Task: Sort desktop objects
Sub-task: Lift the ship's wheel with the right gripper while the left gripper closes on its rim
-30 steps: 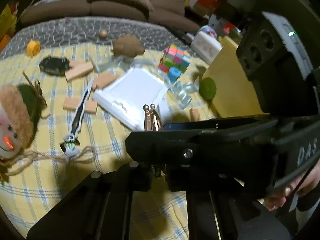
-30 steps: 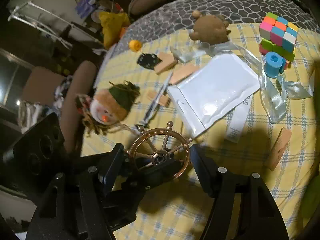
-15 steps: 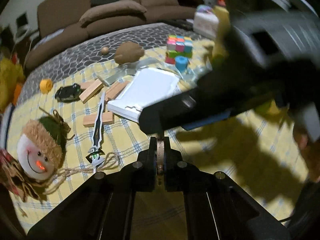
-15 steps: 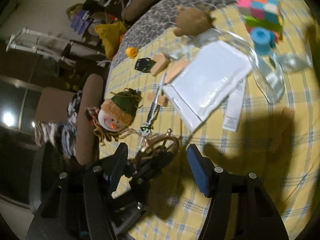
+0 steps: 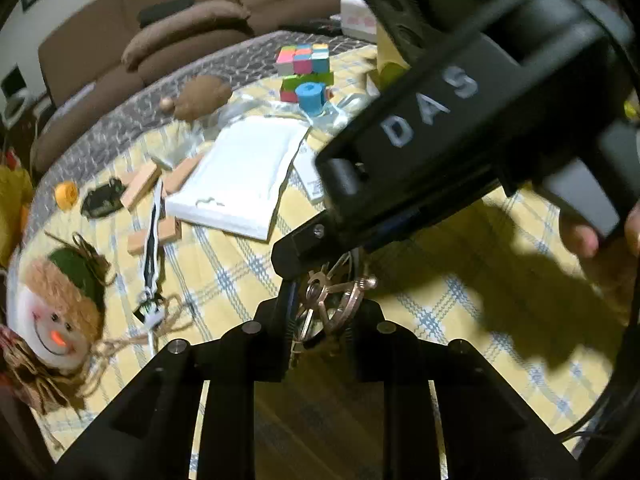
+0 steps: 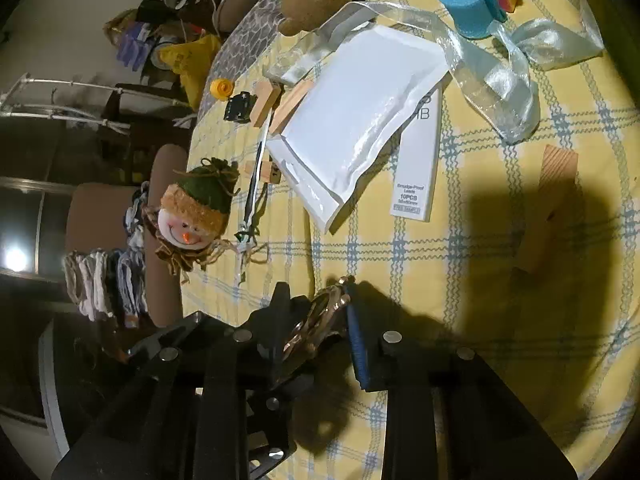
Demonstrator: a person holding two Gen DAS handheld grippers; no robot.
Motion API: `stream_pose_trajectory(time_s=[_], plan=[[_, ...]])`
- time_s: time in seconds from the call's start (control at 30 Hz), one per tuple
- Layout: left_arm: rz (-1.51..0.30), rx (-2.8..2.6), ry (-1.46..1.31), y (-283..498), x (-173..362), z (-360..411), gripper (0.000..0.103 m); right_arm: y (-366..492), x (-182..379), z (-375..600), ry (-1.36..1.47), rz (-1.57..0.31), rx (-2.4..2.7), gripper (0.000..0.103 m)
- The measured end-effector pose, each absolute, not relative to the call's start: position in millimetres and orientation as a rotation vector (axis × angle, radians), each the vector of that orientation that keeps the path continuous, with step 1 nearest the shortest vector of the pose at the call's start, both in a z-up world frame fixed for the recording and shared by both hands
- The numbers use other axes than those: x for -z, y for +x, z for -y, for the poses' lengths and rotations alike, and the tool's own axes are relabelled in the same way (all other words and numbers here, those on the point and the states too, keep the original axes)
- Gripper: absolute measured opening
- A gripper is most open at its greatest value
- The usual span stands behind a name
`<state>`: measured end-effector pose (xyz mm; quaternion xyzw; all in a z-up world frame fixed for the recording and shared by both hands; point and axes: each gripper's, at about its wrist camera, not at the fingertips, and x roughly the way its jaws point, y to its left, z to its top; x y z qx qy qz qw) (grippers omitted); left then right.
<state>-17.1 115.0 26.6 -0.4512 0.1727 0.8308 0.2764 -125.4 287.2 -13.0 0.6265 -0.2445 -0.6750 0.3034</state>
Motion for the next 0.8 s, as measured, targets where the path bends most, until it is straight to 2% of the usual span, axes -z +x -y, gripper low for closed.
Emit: stream_pose_trajectory(time_s=[0.07, 0.13, 0.17, 0.2, 0.33, 0.6, 0.77, 0.8], plan=[[-0.437, -2.212, -1.237, -19.2, -25.0, -112.1, 0.026, -124.9, 14.2, -286.9, 1.660, 0.651, 1.782, 0.020], [-0.400, -2.176, -1.268, -20.1, -24.0, -109.8, 0.040, -124.7, 15.0, -288.0, 1.661, 0.652, 1.786, 0.019], [-0.348, -2.145, -1.319, -22.3, -22.6, -106.1, 0.055, -125.0, 14.9, -289.0, 1.660, 0.653, 1.788, 0.019], [-0.305, -2.119, -1.360, -24.8, -21.5, -100.5, 0.060, -125.5, 14.6, -290.6, 1.660, 0.656, 1.790, 0.019], [-0.074, -2.052, -1.461, -33.9, -18.5, -75.5, 0.059, -127.1, 13.6, -295.6, 1.661, 0.654, 1.803, 0.019], [0.534, -1.900, -1.552, -59.4, -1.2, -22.1, 0.057, -123.4, 16.5, -292.2, 1.678, 0.631, 1.771, 0.020], [0.593, -1.875, -1.535, -65.0, 4.4, -18.1, 0.056, -122.9, 13.1, -291.7, 1.663, 0.648, 1.761, 0.020], [0.579, -1.884, -1.531, -63.8, 4.0, -19.7, 0.053, -122.7, 12.1, -291.4, 1.660, 0.650, 1.760, 0.020]])
